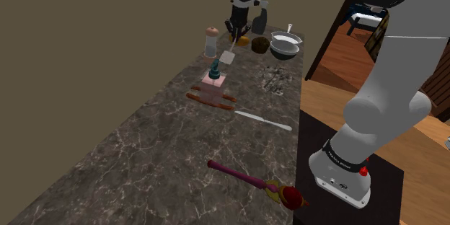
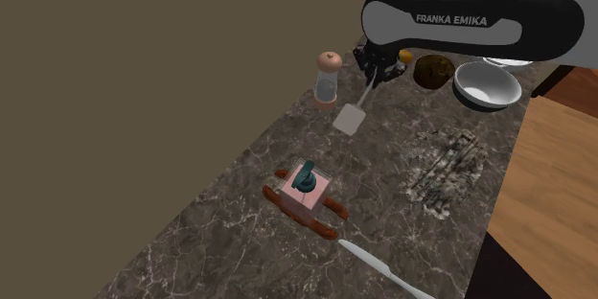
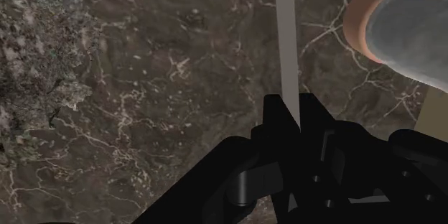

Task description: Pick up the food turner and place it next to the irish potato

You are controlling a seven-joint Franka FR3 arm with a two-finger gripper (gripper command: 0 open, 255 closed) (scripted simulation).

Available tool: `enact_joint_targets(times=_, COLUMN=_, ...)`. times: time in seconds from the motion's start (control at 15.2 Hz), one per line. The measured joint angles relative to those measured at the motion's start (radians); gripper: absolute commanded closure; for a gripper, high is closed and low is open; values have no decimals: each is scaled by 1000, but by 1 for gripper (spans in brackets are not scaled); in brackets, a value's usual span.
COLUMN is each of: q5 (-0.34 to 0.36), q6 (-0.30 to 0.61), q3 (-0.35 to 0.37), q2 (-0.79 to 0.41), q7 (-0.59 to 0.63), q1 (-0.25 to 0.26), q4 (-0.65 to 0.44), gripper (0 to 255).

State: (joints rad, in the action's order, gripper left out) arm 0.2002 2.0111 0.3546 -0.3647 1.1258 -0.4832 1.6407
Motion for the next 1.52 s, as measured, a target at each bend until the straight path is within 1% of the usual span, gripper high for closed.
enact_joint_targets(times=0.33, q5=1, q6=-21, q3=-32, q2=-59, q7=-101, q1=-59, q4=-87, gripper=255)
enact_joint_targets(times=0.46, q5=3, q6=-22, q3=-42, q2=-83, q7=-127, q1=-74, q4=-113, gripper=255)
enact_joint_targets(times=0.59, q5=7, q6=-10, q3=-46, q2=-97, q7=-132, q1=-77, q4=-115, gripper=255)
enact_joint_targets(times=1.52, q5=38, q6=138, q3=-62, q2=-169, q7=-109, q1=-72, q4=-36, gripper=255)
